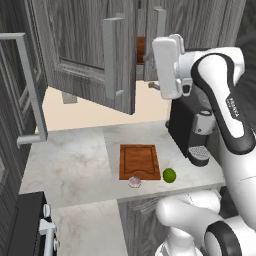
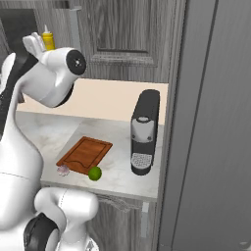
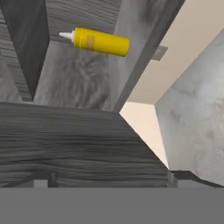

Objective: Open the cabinet. Place the bowl and condiment on the counter. Then place the lime and garlic on the cutting board.

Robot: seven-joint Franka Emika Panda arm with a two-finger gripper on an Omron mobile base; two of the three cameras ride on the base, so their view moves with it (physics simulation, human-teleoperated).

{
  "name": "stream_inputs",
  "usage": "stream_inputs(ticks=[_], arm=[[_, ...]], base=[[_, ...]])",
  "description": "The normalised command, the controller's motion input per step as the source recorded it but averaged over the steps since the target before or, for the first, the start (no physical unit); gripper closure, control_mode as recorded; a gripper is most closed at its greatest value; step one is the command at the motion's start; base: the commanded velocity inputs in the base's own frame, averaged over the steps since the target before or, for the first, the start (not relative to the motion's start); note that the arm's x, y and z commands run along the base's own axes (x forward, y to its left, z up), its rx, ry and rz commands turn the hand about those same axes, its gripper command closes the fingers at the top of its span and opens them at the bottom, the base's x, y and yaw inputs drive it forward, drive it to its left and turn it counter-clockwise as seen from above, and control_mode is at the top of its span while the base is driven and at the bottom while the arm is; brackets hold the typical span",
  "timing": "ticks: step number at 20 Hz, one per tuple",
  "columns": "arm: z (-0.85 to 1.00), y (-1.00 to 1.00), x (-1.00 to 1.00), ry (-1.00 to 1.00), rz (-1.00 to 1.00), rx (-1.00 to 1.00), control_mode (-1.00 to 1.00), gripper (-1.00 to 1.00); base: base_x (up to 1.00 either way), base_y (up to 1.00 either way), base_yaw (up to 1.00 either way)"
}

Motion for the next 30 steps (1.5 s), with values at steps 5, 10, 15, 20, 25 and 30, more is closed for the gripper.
stream_inputs(ticks=[5, 10, 15, 20, 25, 30], arm=[[0.0, 0.31, 0.18, 0.0, 0.19, 0.08, -1.0, -1.0], [0.0, 0.3, 0.12, 0.0, 0.19, 0.07, -1.0, -1.0], [0.0, 0.33, 0.09, 0.0, 0.19, 0.05, -1.0, -1.0], [0.0, 0.31, 0.04, 0.0, 0.18, 0.05, -1.0, -1.0], [0.02, 0.34, -0.11, 0.01, 0.16, 0.03, -1.0, -1.0], [0.1, 0.39, -0.37, 0.0, 0.14, 0.02, -1.0, -1.0]], base=[[0.0, 0.0, 0.0], [0.0, 0.0, 0.0], [0.0, 0.0, 0.0], [0.0, 0.0, 0.0], [0.0, 0.0, 0.0], [0.0, 0.0, 0.0]])
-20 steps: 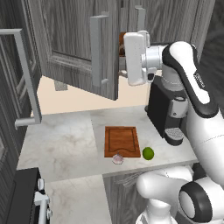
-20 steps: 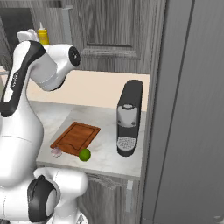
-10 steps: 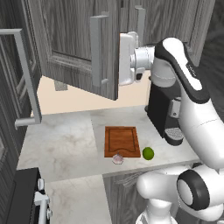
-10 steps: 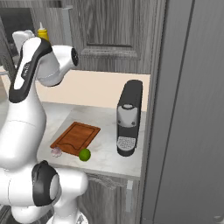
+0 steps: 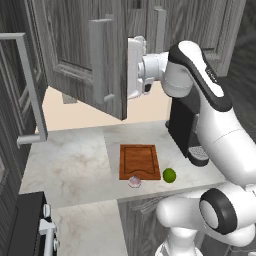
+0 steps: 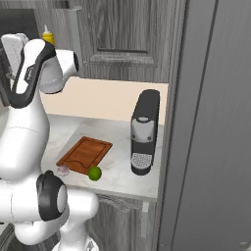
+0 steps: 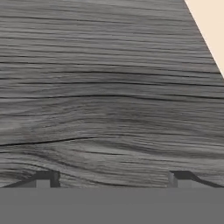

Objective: Open the cabinet. Place the bowl and condiment on the counter. Then place the lime and garlic on the cutting board.

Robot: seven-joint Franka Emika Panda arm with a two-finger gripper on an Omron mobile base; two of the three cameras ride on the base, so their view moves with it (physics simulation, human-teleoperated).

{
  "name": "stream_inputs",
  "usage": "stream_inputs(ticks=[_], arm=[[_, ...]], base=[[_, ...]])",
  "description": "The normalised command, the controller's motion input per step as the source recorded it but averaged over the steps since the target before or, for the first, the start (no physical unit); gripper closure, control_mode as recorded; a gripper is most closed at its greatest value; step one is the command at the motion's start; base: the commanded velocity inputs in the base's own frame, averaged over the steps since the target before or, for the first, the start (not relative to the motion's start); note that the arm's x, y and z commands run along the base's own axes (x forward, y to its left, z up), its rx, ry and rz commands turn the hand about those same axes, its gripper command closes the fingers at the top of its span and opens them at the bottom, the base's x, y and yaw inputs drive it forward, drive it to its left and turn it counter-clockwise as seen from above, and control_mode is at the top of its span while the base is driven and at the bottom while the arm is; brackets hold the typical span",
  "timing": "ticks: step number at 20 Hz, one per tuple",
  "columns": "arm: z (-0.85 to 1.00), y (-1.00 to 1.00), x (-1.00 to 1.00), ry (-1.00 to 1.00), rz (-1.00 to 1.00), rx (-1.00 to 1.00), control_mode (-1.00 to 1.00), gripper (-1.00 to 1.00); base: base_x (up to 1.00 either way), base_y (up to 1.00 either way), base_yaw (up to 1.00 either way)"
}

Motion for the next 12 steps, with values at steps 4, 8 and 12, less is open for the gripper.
stream_inputs(ticks=[4, 8, 12], arm=[[0.0, 0.56, -0.24, 0.0, 0.11, 0.0, -1.0, -1.0], [0.0, 0.62, -0.12, 0.0, 0.09, 0.0, -1.0, -1.0], [-0.02, 0.63, -0.05, 0.0, 0.08, 0.0, -1.0, -1.0]], base=[[0.0, 0.0, 0.0], [0.0, 0.0, 0.0], [0.0, 0.0, 0.0]])
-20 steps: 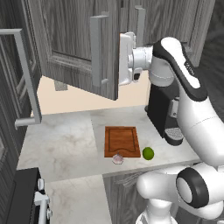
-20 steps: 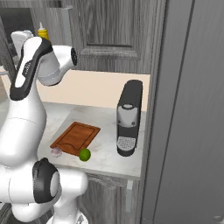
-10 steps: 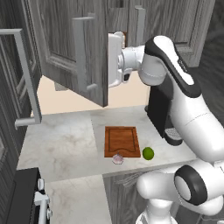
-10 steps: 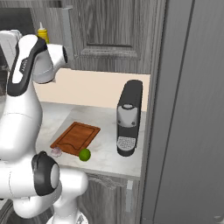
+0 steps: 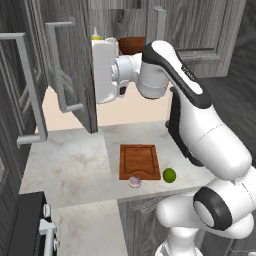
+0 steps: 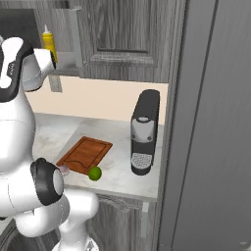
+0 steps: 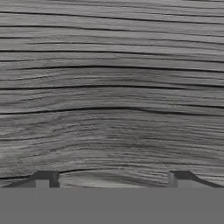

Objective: Open the cabinet. Place the bowl and condiment on the counter. Then place the lime and garlic on the cutting board.

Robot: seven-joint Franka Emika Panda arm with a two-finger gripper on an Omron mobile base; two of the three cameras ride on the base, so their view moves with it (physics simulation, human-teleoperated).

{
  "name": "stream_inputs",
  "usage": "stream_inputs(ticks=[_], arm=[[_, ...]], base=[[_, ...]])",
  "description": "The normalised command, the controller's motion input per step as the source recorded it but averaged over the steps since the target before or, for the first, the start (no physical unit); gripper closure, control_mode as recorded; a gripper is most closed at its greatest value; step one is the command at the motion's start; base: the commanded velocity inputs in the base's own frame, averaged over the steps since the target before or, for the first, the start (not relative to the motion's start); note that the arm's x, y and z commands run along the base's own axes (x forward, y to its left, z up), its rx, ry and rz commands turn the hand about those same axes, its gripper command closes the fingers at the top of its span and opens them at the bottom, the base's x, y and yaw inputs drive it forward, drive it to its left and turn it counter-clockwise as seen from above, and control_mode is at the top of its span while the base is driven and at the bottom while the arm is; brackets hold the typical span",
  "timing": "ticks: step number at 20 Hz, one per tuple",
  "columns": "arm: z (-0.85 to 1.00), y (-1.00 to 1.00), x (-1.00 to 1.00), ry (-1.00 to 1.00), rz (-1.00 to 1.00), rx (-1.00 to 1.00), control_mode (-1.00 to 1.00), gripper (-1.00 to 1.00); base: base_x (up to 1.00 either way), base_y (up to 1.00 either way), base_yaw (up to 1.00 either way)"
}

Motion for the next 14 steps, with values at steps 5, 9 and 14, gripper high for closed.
stream_inputs(ticks=[5, 9, 14], arm=[[-0.05, 0.61, -0.06, -0.01, 0.07, 0.0, -1.0, -1.0], [0.0, 0.49, -0.15, -0.06, 0.05, 0.0, -1.0, -1.0], [0.0, -0.09, -0.54, -0.21, 0.0, 0.0, -1.0, -1.0]], base=[[0.0, 0.0, 0.0], [0.0, 0.0, 0.0], [0.0, 0.0, 0.0]])
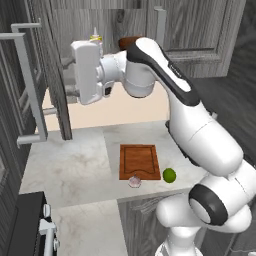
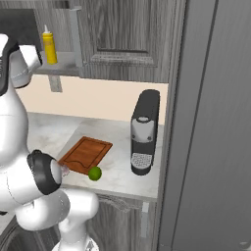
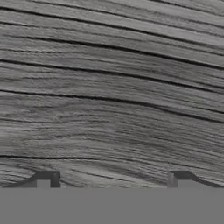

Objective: Open the cabinet. Place the bowl and condiment on the counter. Then place the lime and garlic on the cutting board.

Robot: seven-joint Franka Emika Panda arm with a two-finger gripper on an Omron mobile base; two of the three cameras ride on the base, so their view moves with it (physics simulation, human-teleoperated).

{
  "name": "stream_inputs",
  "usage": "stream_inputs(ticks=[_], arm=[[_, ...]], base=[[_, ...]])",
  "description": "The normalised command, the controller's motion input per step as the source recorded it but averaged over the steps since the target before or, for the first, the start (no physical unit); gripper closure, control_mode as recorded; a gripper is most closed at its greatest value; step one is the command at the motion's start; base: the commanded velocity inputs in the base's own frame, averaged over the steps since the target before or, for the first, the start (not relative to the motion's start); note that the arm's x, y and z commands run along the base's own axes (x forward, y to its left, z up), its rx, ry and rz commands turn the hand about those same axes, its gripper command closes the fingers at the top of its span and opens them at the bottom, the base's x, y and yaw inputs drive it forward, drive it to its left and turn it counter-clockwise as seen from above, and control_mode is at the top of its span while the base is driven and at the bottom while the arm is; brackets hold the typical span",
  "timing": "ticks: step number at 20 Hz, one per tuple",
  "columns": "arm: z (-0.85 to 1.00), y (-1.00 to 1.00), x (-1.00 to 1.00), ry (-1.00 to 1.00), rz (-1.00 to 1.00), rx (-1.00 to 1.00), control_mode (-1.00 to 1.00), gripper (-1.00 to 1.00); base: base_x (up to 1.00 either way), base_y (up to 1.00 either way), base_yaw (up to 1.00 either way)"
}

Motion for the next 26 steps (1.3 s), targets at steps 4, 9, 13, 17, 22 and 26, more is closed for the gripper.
stream_inputs(ticks=[4, 9, 13, 17, 22, 26], arm=[[0.0, -0.63, -0.65, -0.18, -0.12, 0.0, -1.0, -1.0], [0.04, -0.8, -0.67, -0.23, -0.25, 0.0, -1.0, -1.0], [0.17, -0.92, -0.52, -0.26, -0.3, -0.03, -1.0, -1.0], [0.32, -0.86, -0.43, -0.27, -0.34, -0.09, -1.0, -1.0], [0.24, -0.79, -0.35, -0.27, -0.26, -0.08, -1.0, -1.0], [0.17, -0.61, -0.28, -0.25, -0.15, -0.14, -1.0, -1.0]], base=[[0.0, 0.0, 0.0], [0.0, 0.0, 0.0], [0.0, 0.0, 0.0], [0.0, 0.0, 0.0], [0.0, 0.0, 0.0], [0.0, 0.0, 0.0]])
